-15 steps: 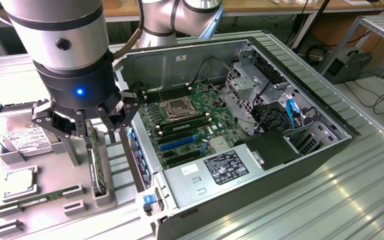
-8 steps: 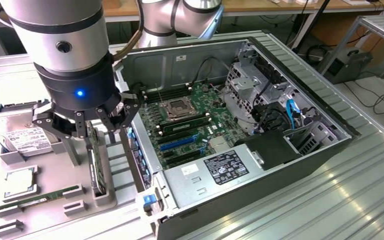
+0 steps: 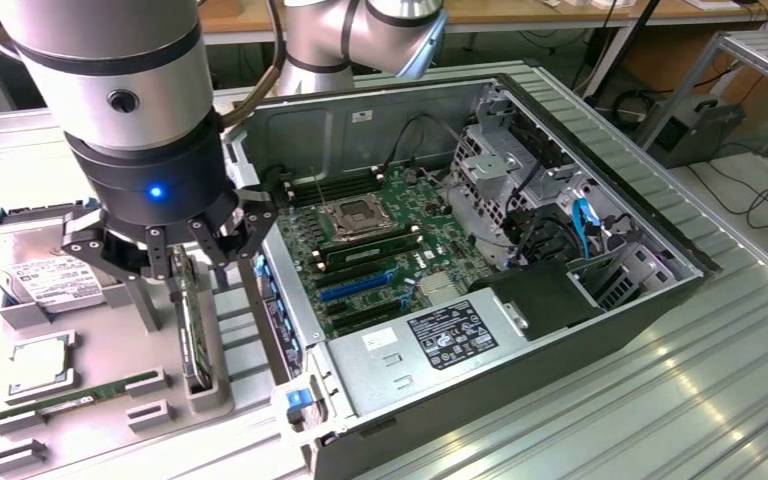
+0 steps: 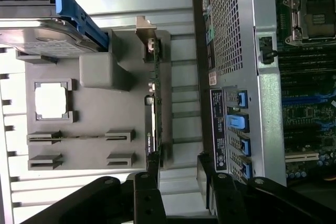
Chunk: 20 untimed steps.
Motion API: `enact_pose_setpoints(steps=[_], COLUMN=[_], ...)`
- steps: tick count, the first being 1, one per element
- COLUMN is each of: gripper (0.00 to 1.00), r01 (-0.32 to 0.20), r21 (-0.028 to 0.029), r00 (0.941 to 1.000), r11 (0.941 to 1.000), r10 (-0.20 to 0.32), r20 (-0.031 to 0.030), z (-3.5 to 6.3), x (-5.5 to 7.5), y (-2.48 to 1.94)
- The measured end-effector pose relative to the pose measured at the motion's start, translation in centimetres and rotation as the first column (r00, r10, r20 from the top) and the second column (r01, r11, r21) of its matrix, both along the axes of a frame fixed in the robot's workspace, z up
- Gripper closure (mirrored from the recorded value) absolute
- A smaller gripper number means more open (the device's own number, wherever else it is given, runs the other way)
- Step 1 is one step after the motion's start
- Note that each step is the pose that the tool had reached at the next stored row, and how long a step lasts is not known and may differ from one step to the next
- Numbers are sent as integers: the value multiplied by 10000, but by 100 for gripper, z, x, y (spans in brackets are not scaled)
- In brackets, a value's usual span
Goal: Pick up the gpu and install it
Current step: 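Pick up the gpu and move the gpu toward the slot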
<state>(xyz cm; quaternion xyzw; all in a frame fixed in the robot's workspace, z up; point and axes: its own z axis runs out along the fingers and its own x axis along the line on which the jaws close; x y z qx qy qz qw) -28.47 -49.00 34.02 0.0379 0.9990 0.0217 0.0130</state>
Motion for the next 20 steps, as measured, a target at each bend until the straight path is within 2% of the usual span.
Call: enact_pose_setpoints(steps=[20], gripper=[58], r01=[1], r21=[0], r00=[10000], r11=[10000], r10=[-1], r20=[0], z=[-60], x=[-84], y=[81])
